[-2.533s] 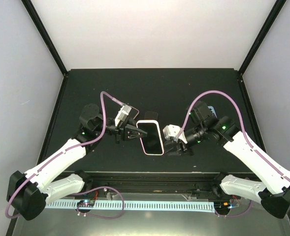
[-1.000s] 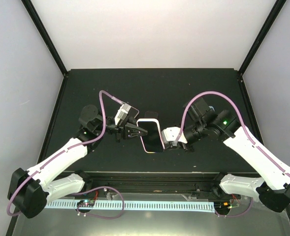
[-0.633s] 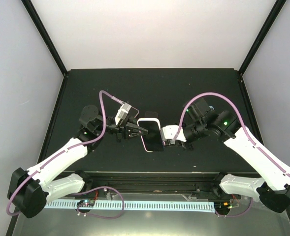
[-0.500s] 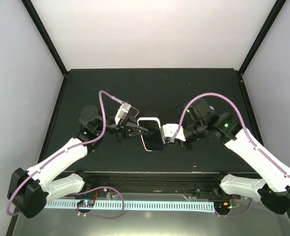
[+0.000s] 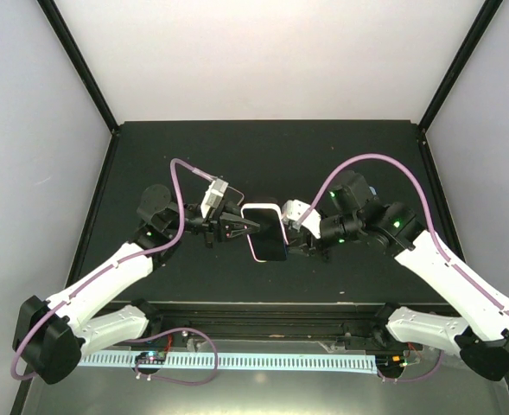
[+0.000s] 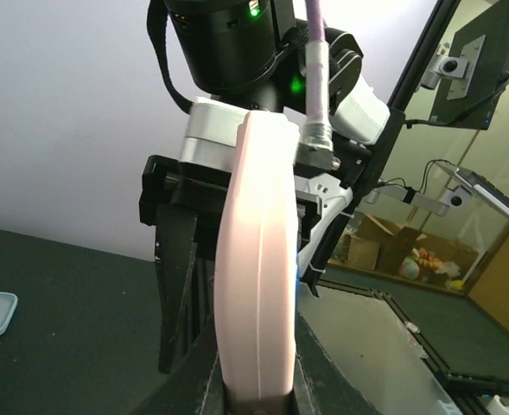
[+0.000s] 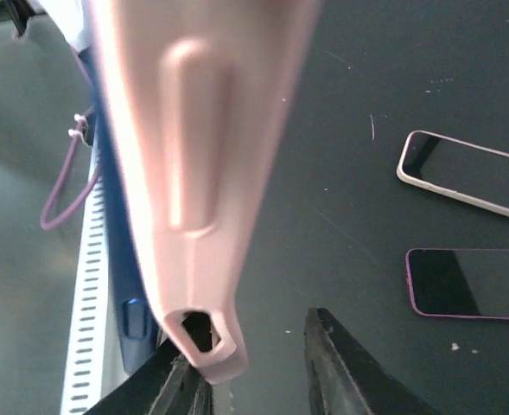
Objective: Take the phone out of the phone case
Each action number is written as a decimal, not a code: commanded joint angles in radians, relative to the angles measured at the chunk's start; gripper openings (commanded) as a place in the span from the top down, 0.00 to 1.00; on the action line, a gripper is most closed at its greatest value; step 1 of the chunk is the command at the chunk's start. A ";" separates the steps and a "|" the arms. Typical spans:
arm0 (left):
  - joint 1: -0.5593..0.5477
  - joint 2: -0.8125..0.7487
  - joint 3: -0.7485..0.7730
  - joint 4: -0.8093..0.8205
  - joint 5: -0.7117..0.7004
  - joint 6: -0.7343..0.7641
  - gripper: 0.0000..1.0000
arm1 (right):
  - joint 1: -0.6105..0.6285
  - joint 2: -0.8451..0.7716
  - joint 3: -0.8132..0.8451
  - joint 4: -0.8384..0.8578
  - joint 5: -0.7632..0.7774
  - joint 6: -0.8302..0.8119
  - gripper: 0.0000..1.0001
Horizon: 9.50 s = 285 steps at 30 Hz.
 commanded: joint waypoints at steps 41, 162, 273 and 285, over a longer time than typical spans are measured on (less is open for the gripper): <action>-0.442 0.446 0.166 -0.435 -1.398 0.258 0.21 | -0.467 0.191 -0.501 0.432 0.073 0.923 0.99; -0.569 0.201 0.132 -0.517 -1.871 0.400 0.99 | -0.555 0.339 -0.116 0.208 0.126 0.334 0.99; -0.329 0.642 0.501 -1.077 -1.733 0.185 0.01 | -0.931 -0.097 -0.357 0.304 0.139 0.206 0.54; 0.035 0.713 0.435 -0.946 -1.389 0.212 0.01 | -0.931 -0.078 -0.349 0.275 0.096 0.174 0.53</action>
